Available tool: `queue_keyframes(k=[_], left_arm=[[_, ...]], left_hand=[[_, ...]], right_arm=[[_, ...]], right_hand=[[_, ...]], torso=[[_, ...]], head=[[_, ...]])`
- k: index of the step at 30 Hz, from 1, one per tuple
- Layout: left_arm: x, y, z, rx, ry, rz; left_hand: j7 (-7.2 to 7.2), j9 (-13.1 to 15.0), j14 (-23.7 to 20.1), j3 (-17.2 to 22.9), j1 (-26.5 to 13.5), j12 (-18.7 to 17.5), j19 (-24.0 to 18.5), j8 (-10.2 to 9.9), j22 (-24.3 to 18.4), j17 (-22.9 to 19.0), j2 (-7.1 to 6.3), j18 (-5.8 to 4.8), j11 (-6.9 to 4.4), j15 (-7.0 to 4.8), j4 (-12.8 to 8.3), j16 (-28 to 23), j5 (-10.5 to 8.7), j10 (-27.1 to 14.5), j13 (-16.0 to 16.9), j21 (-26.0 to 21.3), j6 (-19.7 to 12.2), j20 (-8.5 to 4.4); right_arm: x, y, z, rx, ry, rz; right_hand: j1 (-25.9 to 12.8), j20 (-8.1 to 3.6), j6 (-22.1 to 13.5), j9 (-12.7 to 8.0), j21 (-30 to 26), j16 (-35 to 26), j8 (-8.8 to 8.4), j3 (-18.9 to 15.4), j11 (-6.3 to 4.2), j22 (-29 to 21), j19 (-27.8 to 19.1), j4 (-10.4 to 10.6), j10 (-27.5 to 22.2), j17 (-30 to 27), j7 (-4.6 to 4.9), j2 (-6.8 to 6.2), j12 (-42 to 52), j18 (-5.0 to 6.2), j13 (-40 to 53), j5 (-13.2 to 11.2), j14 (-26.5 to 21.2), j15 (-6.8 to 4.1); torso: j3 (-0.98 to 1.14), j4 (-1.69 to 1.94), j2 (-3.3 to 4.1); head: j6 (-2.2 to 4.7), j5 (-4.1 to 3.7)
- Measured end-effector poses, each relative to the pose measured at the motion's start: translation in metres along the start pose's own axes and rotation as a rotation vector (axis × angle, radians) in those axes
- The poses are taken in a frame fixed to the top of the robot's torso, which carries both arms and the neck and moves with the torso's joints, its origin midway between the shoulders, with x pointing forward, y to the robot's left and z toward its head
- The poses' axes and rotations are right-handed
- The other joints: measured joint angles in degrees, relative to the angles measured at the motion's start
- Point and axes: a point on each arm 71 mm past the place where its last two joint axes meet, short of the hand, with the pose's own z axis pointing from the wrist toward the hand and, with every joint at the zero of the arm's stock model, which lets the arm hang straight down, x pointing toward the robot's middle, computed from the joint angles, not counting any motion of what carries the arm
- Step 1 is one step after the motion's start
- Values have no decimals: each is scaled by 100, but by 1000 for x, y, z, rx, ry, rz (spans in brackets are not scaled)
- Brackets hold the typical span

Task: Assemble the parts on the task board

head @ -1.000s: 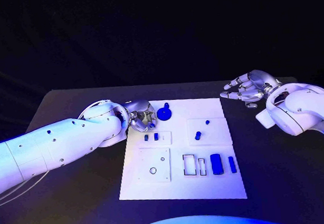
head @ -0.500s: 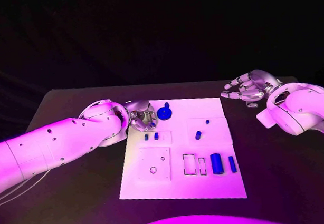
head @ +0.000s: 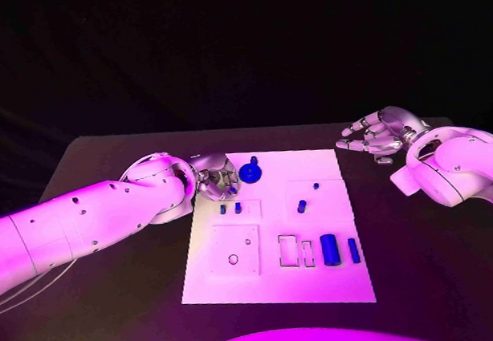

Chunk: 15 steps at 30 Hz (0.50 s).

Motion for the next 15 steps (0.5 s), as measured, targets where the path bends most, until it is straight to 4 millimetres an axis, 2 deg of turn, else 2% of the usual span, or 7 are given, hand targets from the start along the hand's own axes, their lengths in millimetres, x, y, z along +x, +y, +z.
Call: queue_keyframes(k=[6,15], left_arm=[[1,1,0,-2,3,-3],[2,2,0,-5,2,-8]], left_hand=[[16,-33,0,17,-36,-42,-4,-153,-30,-33,-36,0,-8,0,-17,0,0,47,5,-27,-87,-4],[6,-65,0,17,-128,-107,-22,-279,-44,-52,-66,-1,-26,0,-17,0,0,65,13,-27,-179,-22]], right_arm=[[0,0,0,0,-1,0],[0,0,0,0,-1,0]], right_hand=[[0,0,0,0,0,0,0,0,0,0,0,0,0,0,0,0,0,0,0,0,0,0],[0,0,0,-9,0,0,0,0,0,0,0,0,0,-1,0,0,0,0,-14,0,0,0]], torso=[[-1,2,-1],[2,1,-3]], head=[[0,1],[9,1]])
